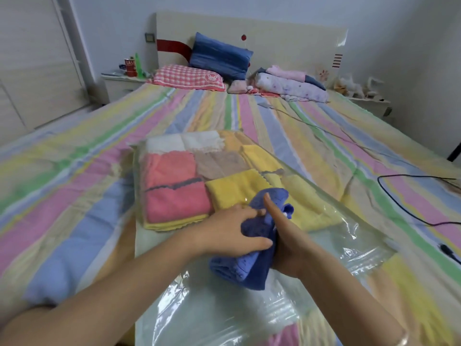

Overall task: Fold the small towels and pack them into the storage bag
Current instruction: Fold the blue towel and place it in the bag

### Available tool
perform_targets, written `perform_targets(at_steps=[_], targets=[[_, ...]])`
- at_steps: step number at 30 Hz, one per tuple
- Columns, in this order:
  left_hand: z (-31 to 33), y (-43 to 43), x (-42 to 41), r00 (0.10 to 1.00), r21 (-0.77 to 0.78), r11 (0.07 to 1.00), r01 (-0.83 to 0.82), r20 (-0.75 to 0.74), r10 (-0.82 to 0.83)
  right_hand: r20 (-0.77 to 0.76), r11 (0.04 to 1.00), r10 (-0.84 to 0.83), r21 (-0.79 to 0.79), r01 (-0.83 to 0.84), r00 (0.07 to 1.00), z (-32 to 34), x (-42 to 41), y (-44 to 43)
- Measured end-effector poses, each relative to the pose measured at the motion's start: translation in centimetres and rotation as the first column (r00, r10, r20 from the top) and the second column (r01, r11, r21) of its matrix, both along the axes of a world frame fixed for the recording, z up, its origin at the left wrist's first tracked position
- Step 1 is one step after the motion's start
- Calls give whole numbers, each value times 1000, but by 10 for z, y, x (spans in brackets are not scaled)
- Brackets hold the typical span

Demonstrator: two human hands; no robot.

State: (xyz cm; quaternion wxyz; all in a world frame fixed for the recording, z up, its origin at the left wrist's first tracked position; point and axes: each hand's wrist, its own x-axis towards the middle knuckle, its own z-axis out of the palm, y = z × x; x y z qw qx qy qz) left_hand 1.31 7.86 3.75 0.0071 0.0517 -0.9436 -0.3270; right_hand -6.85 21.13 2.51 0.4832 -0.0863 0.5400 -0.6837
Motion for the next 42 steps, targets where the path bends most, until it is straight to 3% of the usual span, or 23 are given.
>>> perform_targets(at_steps=[3,6,9,11,16,20,23,29,33,37,40,42], targets=[[6,4,5,993,367,930,-14,110,-29,15,998,-55,32,55,998,-5,4,4],[-1,0,10,993,535,839,-104,14,114,60,981,-188,67,184,980,-15,1,12],[-17,-2,18,933,212,943,-255,-202,298,74,938,-343,84,337,937,-14,-4,27],[-29,1,23,939,17,968,-251,-238,248,79,912,-408,72,403,910,-12,-8,40],[-37,32,27,991,-312,948,-65,-135,23,45,863,-505,65,502,862,-11,-16,76],[-45,54,41,990,-562,814,143,90,-112,-6,826,-562,64,561,827,-15,-18,99],[-43,62,48,975,-664,714,220,173,-140,-32,828,-554,87,555,832,-16,-14,110],[-31,71,44,969,-671,706,228,226,-98,5,821,-565,102,562,825,-17,-7,124],[-26,77,41,977,-738,647,190,204,-55,2,812,-579,98,576,815,-14,-5,136],[-15,70,41,989,-541,836,95,149,-17,-10,822,-564,84,563,826,-5,-3,147],[-1,56,43,970,-59,998,17,244,-2,-53,855,-510,80,512,859,2,2,158],[9,47,45,965,188,980,-73,262,21,-51,896,-434,83,437,900,8,8,167]])
